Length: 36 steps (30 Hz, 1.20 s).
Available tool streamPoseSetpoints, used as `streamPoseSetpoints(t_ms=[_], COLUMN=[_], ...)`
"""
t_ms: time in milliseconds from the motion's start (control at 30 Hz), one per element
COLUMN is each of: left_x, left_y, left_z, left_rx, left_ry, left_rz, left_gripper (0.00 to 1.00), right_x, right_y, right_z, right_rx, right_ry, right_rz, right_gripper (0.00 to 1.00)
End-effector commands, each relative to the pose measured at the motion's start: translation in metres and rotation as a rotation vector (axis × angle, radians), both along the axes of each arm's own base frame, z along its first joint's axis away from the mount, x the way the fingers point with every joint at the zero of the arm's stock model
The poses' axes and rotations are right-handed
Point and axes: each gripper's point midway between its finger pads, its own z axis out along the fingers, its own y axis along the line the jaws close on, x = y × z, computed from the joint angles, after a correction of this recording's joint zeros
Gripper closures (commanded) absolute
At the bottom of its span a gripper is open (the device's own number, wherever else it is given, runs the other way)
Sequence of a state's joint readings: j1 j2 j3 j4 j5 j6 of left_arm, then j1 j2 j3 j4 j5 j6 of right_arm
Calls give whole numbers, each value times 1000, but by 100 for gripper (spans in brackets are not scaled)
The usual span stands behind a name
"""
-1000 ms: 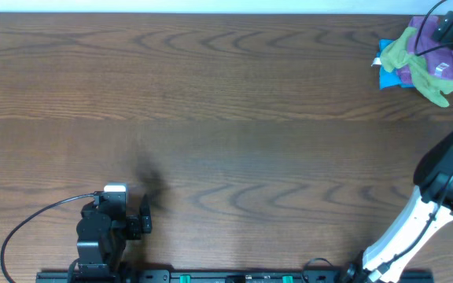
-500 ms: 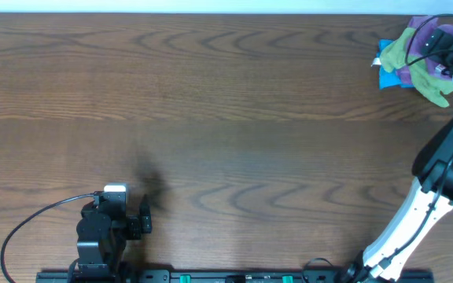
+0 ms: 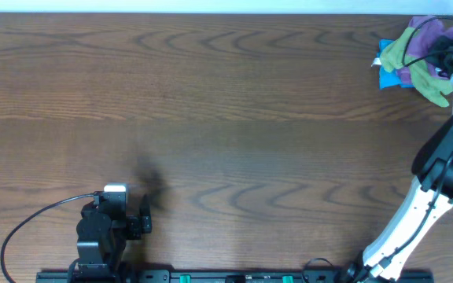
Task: Fold the cloth
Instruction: 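Grasp the purple cloth with the right gripper and lift it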
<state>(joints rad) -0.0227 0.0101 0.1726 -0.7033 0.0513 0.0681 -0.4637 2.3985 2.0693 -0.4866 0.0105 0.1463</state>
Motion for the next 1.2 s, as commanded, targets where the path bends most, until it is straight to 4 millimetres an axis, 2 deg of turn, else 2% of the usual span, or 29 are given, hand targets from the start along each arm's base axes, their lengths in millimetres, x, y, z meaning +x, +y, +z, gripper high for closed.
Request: streamPoseSetpoints(t_ms=[0,33,100,200,433,533,667,800,967,1033,1167], left_x=[-4,-4,-4,-4,-4,-4,-4,-4,-4,-4,-4], left_y=[1,1,1,1,1,1,1,1,1,1,1], left_z=[-9,-9,-9,-9,-9,-9,-9,-9,-9,-9,-9], left_rx=[12,12,12,12,12,12,12,12,12,12,12], left_ry=[33,33,33,33,33,33,33,33,33,33,33], left_rz=[0,0,0,0,0,0,0,0,0,0,0], left_gripper=[5,5,5,5,5,5,5,5,5,5,5], right_x=[0,-1,-2,0,-4,-13,-30,-43,-53,-55,-57], right_y=[-4,-2,4,18,52,67,91,116,155,174,228], right_z=[-4,-4,1,22,116,143,168,176,170,165,156], right_rx=[1,2,-4,-52,-165,-172,-164,-146,-115,-103,-84], right_ry=[11,19,33,38,-38,-54,-41,-7,59,90,136], right_rz=[-1,5,29,92,154,170,199,238,309,344,446], right_gripper=[91,99,99,99,99,99,99,99,99,99,99])
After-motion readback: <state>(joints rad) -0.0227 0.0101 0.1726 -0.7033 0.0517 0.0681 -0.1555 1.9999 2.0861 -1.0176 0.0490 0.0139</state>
